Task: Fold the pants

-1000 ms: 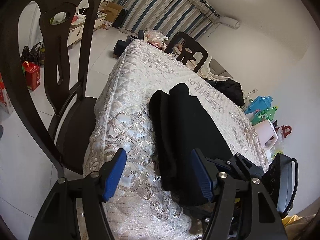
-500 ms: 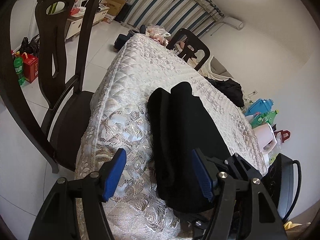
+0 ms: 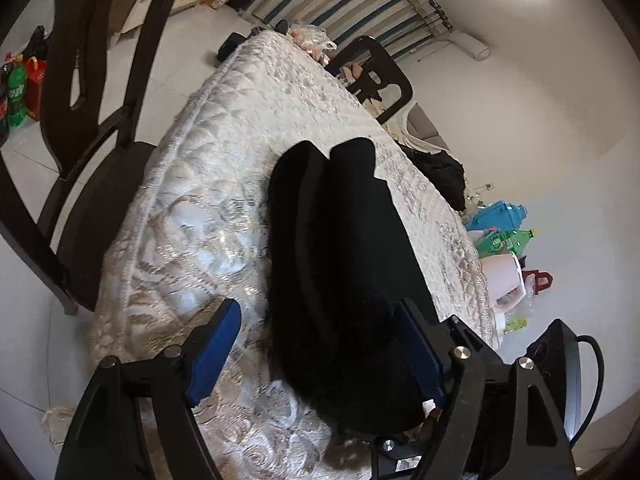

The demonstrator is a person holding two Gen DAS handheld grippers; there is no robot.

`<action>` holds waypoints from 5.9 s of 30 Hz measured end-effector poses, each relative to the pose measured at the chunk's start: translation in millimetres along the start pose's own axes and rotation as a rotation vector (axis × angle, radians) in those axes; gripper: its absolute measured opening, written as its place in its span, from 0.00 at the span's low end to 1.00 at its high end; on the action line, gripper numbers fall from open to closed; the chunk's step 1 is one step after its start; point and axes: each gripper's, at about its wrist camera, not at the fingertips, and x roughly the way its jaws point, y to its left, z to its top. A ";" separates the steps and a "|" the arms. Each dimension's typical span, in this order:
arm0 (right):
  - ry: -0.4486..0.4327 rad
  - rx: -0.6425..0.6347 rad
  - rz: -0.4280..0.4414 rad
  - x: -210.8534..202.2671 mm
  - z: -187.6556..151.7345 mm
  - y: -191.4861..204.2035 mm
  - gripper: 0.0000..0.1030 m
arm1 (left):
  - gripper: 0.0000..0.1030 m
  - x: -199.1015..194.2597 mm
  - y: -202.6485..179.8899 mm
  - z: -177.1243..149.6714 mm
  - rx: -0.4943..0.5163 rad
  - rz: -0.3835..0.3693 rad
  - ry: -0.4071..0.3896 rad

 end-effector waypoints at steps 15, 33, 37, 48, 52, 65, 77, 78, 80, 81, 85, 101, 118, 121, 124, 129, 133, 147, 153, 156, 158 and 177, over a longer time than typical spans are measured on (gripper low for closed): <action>-0.011 0.071 0.052 -6.7 -3.5 2.5 0.65 | 0.79 40.0 -16.7 16.3 -0.024 -0.168 0.130; -0.062 0.312 0.356 -64.6 -50.0 -47.4 0.65 | 0.50 59.8 -27.8 23.3 0.095 -0.063 0.218; -0.078 0.401 0.303 -84.4 -65.8 -77.0 0.65 | 0.45 57.6 -24.5 23.5 0.104 -0.050 0.218; 0.004 0.754 0.391 -34.6 -85.2 -146.0 0.65 | 0.45 62.4 -58.6 9.3 0.309 0.155 0.179; 0.007 0.734 0.458 -24.7 -74.5 -144.6 0.67 | 0.47 62.9 -66.0 4.6 0.363 0.215 0.158; 0.006 0.782 0.469 3.8 -55.2 -143.9 0.49 | 0.49 71.6 -87.5 -4.7 0.443 0.356 0.096; -0.089 0.636 0.309 -25.7 -42.6 -129.6 0.20 | 0.31 71.5 -114.6 -15.1 0.500 0.490 0.016; -0.103 0.627 0.303 -30.3 -42.4 -129.3 0.20 | 0.29 71.3 -118.3 -15.6 0.504 0.495 0.008; -0.121 0.615 0.297 -36.6 -41.8 -129.5 0.19 | 0.28 72.0 -123.7 -15.9 0.504 0.491 0.001; -0.133 0.612 0.294 -40.3 -41.5 -130.5 0.19 | 0.27 72.6 -125.7 -15.8 0.504 0.489 -0.003; -0.164 0.608 0.272 -53.6 -41.4 -138.2 0.19 | 0.27 77.7 -138.4 -18.1 0.521 0.484 -0.013; -0.226 0.646 0.196 -88.9 -62.7 -163.0 0.19 | 0.27 96.9 -182.7 -24.3 0.548 0.420 -0.008; -0.265 0.702 0.102 -116.5 -86.1 -202.5 0.19 | 0.27 139.6 -229.6 -20.4 0.583 0.368 0.019; -0.266 0.712 0.085 -119.9 -91.7 -211.7 0.19 | 0.27 149.1 -237.7 -20.3 0.590 0.359 0.022; -0.267 0.718 0.062 -123.2 -95.5 -221.0 0.19 | 0.27 160.9 -245.6 -18.3 0.586 0.343 0.032; -0.259 0.716 0.037 -125.6 -98.9 -235.1 0.19 | 0.27 176.0 -253.3 -13.6 0.568 0.330 0.037; -0.251 0.731 0.025 -123.7 -104.4 -247.9 0.19 | 0.27 187.6 -256.2 -10.0 0.547 0.320 0.048; -0.227 0.777 -0.006 -133.8 -132.4 -264.1 0.19 | 0.27 227.6 -274.6 -19.6 0.562 0.320 0.099; -0.184 0.802 -0.001 -121.5 -144.6 -274.5 0.19 | 0.28 241.1 -267.5 -22.7 0.553 0.360 0.133; -0.172 0.818 0.000 -119.5 -150.8 -283.2 0.19 | 0.29 242.5 -267.1 -23.6 0.563 0.371 0.133; -0.162 0.825 0.003 -117.8 -154.1 -287.4 0.19 | 0.32 244.1 -266.8 -24.4 0.575 0.381 0.135; -0.056 0.820 -0.068 -109.5 -159.5 -290.6 0.33 | 0.69 242.8 -247.9 -22.5 0.596 0.419 0.098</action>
